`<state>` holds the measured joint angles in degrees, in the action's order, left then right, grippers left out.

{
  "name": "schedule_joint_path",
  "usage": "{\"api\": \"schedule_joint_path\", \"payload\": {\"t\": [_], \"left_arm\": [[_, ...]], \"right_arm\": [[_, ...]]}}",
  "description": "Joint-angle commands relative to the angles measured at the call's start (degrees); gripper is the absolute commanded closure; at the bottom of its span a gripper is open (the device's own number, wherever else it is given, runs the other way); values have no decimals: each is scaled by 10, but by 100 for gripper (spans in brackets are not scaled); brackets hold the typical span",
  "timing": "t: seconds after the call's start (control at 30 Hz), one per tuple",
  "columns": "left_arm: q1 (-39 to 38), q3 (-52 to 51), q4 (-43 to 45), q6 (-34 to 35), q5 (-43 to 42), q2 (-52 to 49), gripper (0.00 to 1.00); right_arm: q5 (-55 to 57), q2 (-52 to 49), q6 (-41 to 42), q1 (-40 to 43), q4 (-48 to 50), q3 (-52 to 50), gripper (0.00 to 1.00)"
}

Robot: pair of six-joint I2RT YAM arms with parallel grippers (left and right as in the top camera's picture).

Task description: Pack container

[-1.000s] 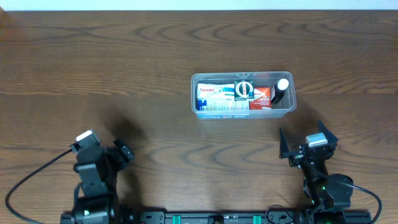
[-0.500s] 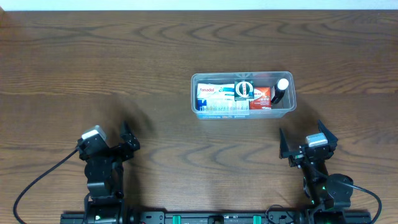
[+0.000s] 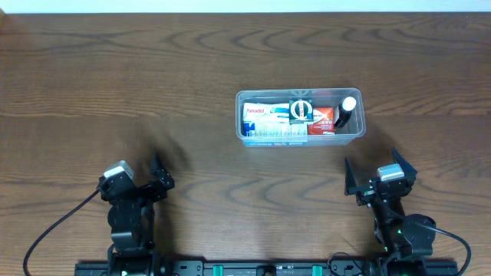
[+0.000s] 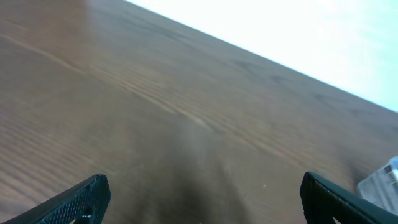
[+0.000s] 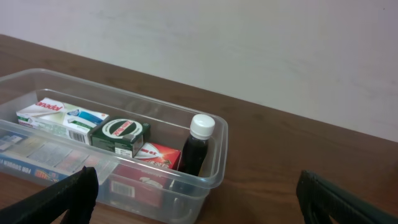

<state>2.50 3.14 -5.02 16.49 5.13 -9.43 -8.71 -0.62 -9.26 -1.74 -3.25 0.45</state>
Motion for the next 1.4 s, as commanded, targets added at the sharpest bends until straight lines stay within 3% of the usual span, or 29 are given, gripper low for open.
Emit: {"api": "schedule_joint_path", "payload": {"t": [0.0, 0.53, 0.7, 1.37], "left_arm": [[-2, -23, -2, -10, -9, 26, 2], [-25, -24, 0, -72, -37, 93, 2], [-25, -24, 0, -133, -45, 93, 2], [-25, -24, 0, -133, -45, 92, 2]], "right_arm": [[3, 3, 4, -5, -2, -2, 1], [3, 3, 4, -5, -2, -2, 1], [3, 3, 4, -5, -2, -2, 1], [3, 3, 4, -5, -2, -2, 1]]}}
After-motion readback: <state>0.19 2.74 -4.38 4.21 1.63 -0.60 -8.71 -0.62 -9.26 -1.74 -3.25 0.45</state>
